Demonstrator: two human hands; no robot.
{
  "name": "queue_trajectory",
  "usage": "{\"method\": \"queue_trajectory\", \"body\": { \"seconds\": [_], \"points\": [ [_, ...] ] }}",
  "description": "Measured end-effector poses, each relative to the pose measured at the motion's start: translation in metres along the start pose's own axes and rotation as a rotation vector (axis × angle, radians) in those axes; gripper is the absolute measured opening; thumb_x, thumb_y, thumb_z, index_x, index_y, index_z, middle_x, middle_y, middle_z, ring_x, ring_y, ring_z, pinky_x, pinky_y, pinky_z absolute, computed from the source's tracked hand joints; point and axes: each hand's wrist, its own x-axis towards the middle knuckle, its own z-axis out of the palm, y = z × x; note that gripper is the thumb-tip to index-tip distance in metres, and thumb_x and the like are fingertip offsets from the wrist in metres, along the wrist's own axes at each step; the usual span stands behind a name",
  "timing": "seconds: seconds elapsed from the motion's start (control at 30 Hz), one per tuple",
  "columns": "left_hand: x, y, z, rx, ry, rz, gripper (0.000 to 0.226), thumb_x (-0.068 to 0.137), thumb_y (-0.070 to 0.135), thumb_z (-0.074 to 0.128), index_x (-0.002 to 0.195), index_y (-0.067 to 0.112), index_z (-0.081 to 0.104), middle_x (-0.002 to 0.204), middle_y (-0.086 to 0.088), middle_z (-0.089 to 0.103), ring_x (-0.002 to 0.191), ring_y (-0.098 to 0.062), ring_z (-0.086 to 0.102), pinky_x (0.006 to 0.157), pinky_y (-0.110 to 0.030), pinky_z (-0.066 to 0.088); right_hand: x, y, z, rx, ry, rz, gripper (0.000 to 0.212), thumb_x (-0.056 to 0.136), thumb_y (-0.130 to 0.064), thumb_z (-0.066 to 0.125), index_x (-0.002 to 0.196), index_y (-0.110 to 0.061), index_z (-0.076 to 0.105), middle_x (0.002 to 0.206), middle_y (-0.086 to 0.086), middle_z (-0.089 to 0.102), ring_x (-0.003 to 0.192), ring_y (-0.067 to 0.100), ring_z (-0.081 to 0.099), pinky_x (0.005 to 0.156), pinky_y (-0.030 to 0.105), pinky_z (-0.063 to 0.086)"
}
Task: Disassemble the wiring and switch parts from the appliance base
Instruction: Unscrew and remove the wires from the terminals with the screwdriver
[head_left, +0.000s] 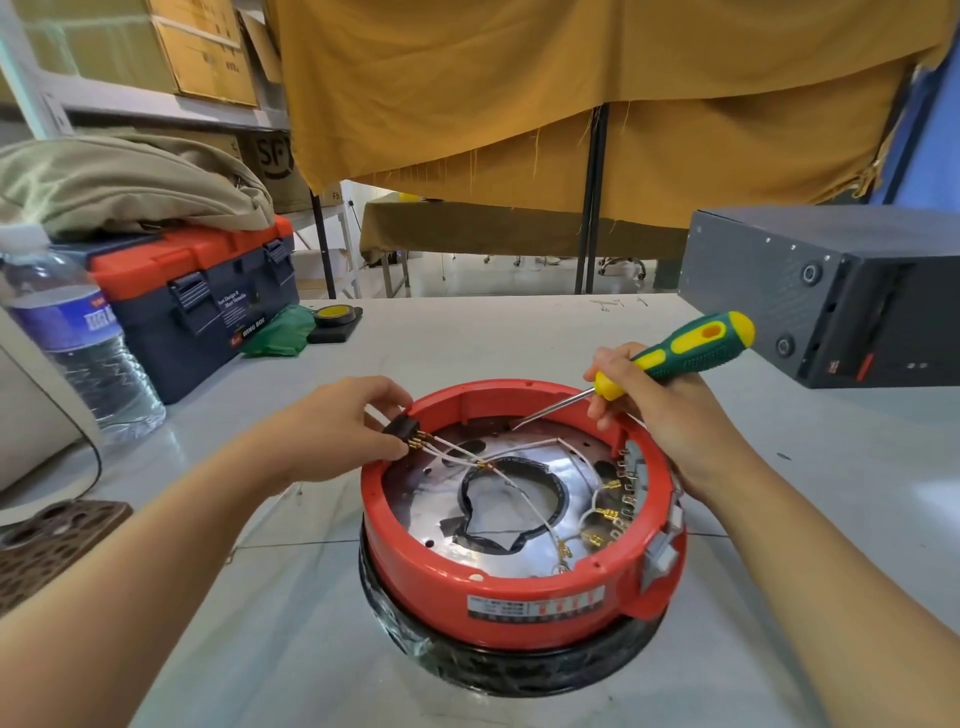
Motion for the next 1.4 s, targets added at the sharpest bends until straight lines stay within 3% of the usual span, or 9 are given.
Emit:
{"method": "queue_trajectory", "body": {
  "seconds": [0.2, 0.33, 0.4, 0.57, 0.73, 0.8, 0.93, 1.13, 1.4],
  "points": [
    [0.005, -0.001, 0.000, 0.019, 0.025, 0.070, 0.047, 0.085, 0.004, 0.061, 0.125, 0.028, 0.057, 0.120, 0.005, 0.062, 0.108, -0.013, 0.059, 0.095, -0.032, 0.047, 0.003, 0.000, -0.003, 0.087, 0.013, -0.041, 0.033, 0.091, -0.026, 0.058, 0.079, 0.004, 0.061, 0.059, 0.006, 0.063, 0.055, 0.018, 0.057, 0.065, 0.022, 0.051],
    [0.016, 0.003, 0.000, 0.027, -0.048, 0.180, 0.053, 0.084, 0.000, 0.062, 0.129, 0.027, 0.055, 0.123, 0.008, 0.062, 0.112, -0.005, 0.056, 0.089, -0.013, 0.038, 0.001, -0.001, -0.001, 0.127, -0.034, -0.070, 0.052, 0.079, -0.040, 0.061, 0.079, 0.012, 0.055, 0.060, 0.006, 0.063, 0.054, 0.021, 0.056, 0.074, 0.031, 0.047],
    [0.022, 0.006, -0.001, 0.022, -0.109, 0.209, 0.054, 0.084, -0.002, 0.062, 0.129, 0.027, 0.054, 0.123, 0.011, 0.062, 0.111, -0.002, 0.056, 0.086, -0.007, 0.037, 0.001, -0.001, 0.000, 0.130, -0.053, -0.071, 0.052, 0.079, -0.041, 0.061, 0.079, 0.011, 0.056, 0.060, 0.006, 0.063, 0.055, 0.020, 0.057, 0.072, 0.028, 0.049],
    [0.039, 0.012, 0.000, 0.015, -0.157, 0.274, 0.045, 0.083, -0.002, 0.064, 0.122, 0.020, 0.059, 0.118, 0.004, 0.066, 0.109, -0.007, 0.060, 0.101, -0.027, 0.043, 0.002, 0.002, 0.003, 0.080, -0.050, -0.010, 0.030, 0.083, -0.041, 0.058, 0.073, -0.014, 0.066, 0.060, 0.006, 0.063, 0.058, 0.018, 0.058, 0.064, 0.018, 0.049],
    [0.053, 0.010, 0.008, 0.018, 0.057, 0.277, 0.024, 0.076, 0.007, 0.076, 0.094, 0.019, 0.065, 0.105, 0.001, 0.066, 0.097, -0.009, 0.063, 0.089, -0.022, 0.046, 0.001, -0.002, 0.001, 0.038, 0.007, -0.008, 0.030, 0.082, -0.042, 0.056, 0.068, -0.017, 0.065, 0.059, 0.004, 0.063, 0.055, 0.018, 0.057, 0.067, 0.024, 0.048],
    [0.057, 0.011, 0.013, 0.074, 0.131, 0.314, 0.020, 0.076, 0.012, 0.077, 0.091, 0.023, 0.070, 0.101, 0.000, 0.062, 0.094, -0.011, 0.062, 0.087, -0.024, 0.046, 0.002, -0.002, -0.001, 0.017, 0.021, -0.024, 0.038, 0.085, -0.039, 0.058, 0.072, -0.004, 0.061, 0.058, 0.002, 0.063, 0.052, 0.017, 0.056, 0.069, 0.027, 0.048],
    [0.057, 0.017, 0.017, 0.304, 0.218, 0.359, 0.025, 0.084, 0.024, 0.069, 0.108, 0.029, 0.070, 0.096, 0.002, 0.059, 0.087, -0.014, 0.054, 0.084, -0.032, 0.045, 0.003, 0.000, -0.003, 0.020, 0.035, -0.050, 0.043, 0.092, -0.030, 0.057, 0.077, 0.010, 0.054, 0.057, 0.002, 0.062, 0.048, 0.015, 0.054, 0.057, 0.022, 0.050],
    [0.043, 0.016, 0.019, 0.449, 0.247, 0.335, 0.039, 0.086, 0.027, 0.063, 0.125, 0.026, 0.059, 0.120, 0.000, 0.061, 0.112, -0.021, 0.053, 0.094, -0.036, 0.044, 0.002, 0.001, 0.003, 0.083, 0.058, -0.066, 0.042, 0.085, -0.035, 0.059, 0.076, 0.005, 0.055, 0.057, 0.004, 0.063, 0.051, 0.016, 0.056, 0.064, 0.019, 0.051],
    [0.026, 0.014, 0.022, 0.490, 0.244, 0.379, 0.039, 0.088, 0.037, 0.055, 0.126, 0.029, 0.057, 0.122, 0.005, 0.062, 0.110, -0.022, 0.051, 0.091, -0.033, 0.042, 0.001, 0.005, 0.012, 0.135, 0.068, -0.030, 0.026, 0.087, -0.032, 0.060, 0.071, -0.012, 0.063, 0.056, 0.005, 0.062, 0.053, 0.016, 0.057, 0.071, 0.025, 0.056]
  ]
}}
